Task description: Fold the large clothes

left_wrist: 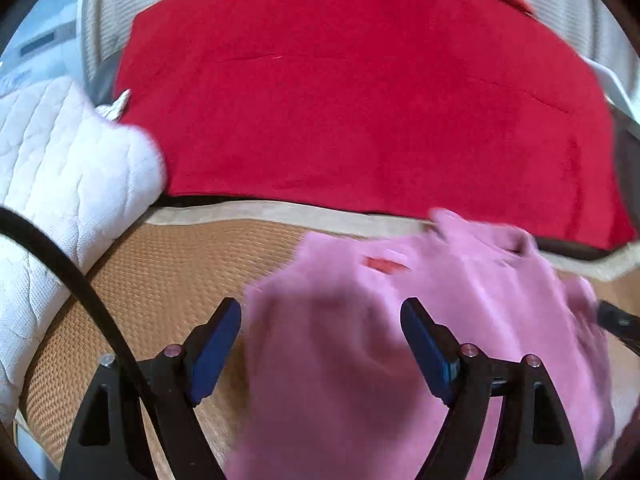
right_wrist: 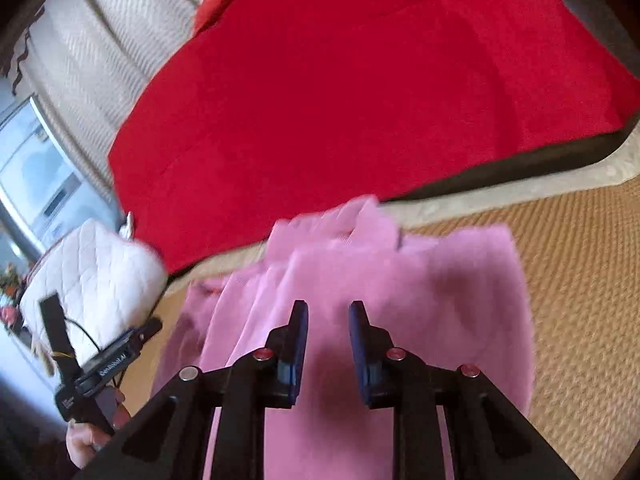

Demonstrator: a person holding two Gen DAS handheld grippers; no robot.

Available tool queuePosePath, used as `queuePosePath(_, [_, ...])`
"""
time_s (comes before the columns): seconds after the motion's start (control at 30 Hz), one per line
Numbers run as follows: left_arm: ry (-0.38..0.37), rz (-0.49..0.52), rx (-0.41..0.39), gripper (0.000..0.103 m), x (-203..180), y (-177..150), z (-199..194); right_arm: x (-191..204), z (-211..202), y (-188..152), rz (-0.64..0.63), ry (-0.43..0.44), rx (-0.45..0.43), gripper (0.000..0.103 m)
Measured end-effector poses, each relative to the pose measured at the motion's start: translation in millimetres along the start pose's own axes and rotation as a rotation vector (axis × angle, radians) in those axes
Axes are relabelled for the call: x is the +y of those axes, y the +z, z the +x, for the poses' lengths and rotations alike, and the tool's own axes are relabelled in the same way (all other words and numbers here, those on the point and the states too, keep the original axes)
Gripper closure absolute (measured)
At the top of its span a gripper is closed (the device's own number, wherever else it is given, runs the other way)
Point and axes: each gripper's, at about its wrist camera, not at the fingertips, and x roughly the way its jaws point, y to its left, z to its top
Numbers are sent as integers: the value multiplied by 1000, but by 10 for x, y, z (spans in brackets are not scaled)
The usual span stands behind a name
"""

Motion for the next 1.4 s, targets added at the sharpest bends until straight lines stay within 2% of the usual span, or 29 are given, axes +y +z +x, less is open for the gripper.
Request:
queuePosePath(0.13, [-15,94,91,20,-259,-237,76,39,294,-189,-43,-58,108,78])
queuePosePath(0.2, [25,133,158,20,-321,-328,292,-10,342,-226,-44,-53,118,78])
queuePosePath(0.27, [40,148,182,20,-341,-401,425,-54,313,-185,-16,-36,120,78])
queuePosePath(0.37, [44,171,136,20,-374,-373,284,-40,172,-142,-18,-18,81,78])
queuePosePath(0.53, [63,199,89,20,-457,-436,56,-6,-80,-189,-45,-72,48,78])
queuePosePath(0.67, [68,216,38,20,-568,-454,-175,-45,-201,-289,-28,-87,67,78])
queuePosePath(0.97, [27,197,-57,20,-599,-574,-595,-139,-318,-591,13,-110,107,78])
queuePosePath(1.1, [25,201,-65,20,-591,-618,-640,-189,-166,-701,-2,-136,171,77])
queuePosePath(1.17, [33,207,-55,20,-570,-621,-573,-184,-176,-683,-1,-135,167,77])
queuePosePath(1.4, [53,213,-51,20,-504,-598,-482,-58,-324,-466,-7,-48,31,76])
